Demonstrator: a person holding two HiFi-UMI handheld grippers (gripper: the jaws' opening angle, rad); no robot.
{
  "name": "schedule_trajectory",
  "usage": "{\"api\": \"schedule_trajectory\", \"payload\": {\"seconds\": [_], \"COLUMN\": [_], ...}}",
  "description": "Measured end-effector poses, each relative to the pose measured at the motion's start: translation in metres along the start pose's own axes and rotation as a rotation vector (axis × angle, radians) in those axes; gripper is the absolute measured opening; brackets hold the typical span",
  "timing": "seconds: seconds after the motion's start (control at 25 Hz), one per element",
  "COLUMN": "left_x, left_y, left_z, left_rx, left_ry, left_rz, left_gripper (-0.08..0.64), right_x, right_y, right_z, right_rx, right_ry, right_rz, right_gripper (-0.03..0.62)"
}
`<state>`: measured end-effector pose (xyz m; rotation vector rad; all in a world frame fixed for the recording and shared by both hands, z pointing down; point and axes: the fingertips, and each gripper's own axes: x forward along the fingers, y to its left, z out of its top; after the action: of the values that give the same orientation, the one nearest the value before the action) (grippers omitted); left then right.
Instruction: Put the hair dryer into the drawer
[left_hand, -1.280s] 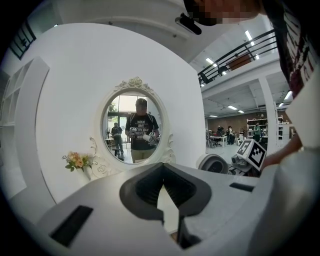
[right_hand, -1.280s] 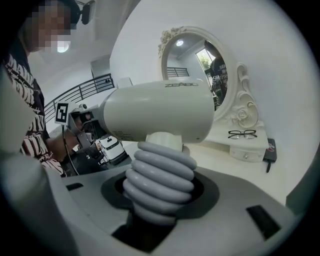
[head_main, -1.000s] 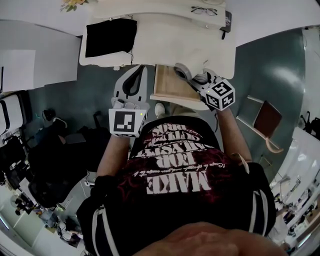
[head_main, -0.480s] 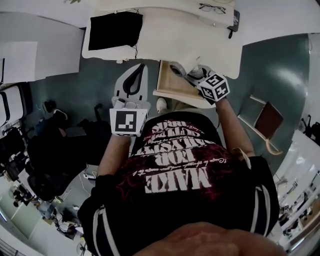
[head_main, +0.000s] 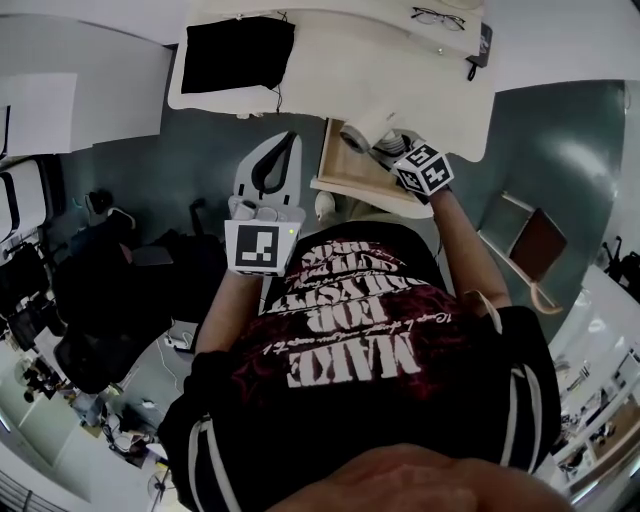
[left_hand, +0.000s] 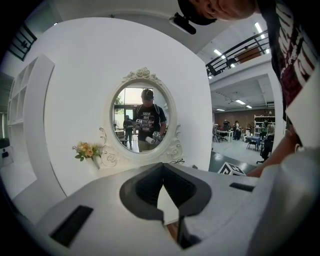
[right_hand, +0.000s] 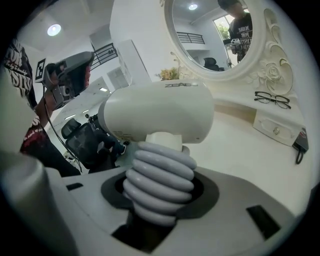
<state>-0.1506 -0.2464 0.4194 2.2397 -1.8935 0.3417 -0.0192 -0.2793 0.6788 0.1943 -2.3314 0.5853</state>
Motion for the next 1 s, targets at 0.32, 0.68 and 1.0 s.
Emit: {"api": "schedule_trajectory", "payload": {"seconds": [0.32,0.68,1.0], "left_x": [-0.01,-0.009,-0.013], "left_y": [0.008,0.011,0.008], "left_z": [-0.003,-0.008,-0.012], "left_rx": [-0.015,-0.027,-0.01], "left_ry": [0.007,0.016,0.032], "left_rz": [0.038,0.054,0.046], "left_gripper": [0.002,0.002,0.002], "right_x": [0.025,0.051,0.065], "right_y": [0.006,0.018,0.021], "right_z": [-0.022,-0.054,-0.088], "right_rx": [-0.076,-0.13,-0.173], "right_ry": [0.101,0.185,0.287], "right_rz": [0.023,0.095,0.111], "right_gripper": [0.19,0.19,0.19]}}
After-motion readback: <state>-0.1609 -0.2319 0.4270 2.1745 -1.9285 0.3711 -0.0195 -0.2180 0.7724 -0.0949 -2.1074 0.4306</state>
